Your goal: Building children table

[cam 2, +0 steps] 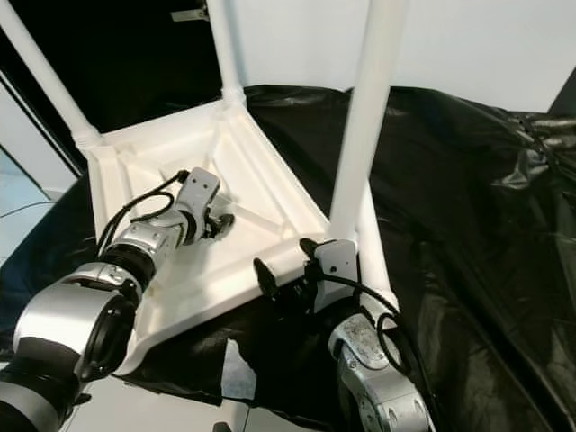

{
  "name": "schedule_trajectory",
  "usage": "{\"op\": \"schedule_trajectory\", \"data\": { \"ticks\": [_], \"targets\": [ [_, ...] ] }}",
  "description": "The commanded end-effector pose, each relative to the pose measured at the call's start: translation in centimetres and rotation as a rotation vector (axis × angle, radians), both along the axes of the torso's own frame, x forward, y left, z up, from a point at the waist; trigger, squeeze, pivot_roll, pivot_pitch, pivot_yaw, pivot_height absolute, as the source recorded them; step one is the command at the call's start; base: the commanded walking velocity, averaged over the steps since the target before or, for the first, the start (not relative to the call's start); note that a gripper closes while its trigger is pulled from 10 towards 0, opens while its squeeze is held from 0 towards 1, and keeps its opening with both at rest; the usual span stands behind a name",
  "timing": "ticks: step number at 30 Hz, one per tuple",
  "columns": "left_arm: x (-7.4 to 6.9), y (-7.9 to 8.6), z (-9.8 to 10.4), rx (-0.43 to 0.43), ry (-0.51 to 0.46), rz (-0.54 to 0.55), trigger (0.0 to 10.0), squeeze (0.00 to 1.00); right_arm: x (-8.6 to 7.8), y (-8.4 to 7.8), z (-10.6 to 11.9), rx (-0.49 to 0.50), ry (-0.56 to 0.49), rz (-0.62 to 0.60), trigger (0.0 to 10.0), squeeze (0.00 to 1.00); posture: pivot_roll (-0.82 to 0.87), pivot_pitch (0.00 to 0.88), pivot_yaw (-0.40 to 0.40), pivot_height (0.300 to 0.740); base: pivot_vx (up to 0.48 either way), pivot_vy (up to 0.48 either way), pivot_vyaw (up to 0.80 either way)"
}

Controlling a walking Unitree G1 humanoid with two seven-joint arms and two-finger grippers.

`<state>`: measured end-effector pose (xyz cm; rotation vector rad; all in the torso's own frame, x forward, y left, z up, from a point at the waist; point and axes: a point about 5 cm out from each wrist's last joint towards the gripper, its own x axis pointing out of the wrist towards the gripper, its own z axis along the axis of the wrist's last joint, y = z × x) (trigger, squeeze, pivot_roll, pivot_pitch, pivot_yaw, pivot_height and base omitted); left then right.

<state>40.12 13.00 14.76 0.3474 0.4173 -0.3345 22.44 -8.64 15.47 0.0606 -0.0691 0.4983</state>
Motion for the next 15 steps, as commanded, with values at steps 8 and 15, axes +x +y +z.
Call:
{"op": "schedule_trajectory", "data": {
  "ticks": [8, 15],
  "targets": [
    [0.2, 2.1, 0.1, 0.041, -0.055, 0.223, 0.0, 0.0, -0.5, 0.2, -0.3, -0.005, 0.026, -0.008, 10.0, 0.0, -0.05, 0.118, 0.074, 0.74, 0.0, 0.0, 0.0],
    [-0.3, 1.4, -1.1, 0.039, -0.02, 0.197, 0.0, 0.0, -0.4, 0.4, -0.3, -0.008, 0.027, -0.009, 10.0, 0.0, -0.05, 0.119, 0.076, 0.74, 0.0, 0.0, 0.0]
  ]
}}
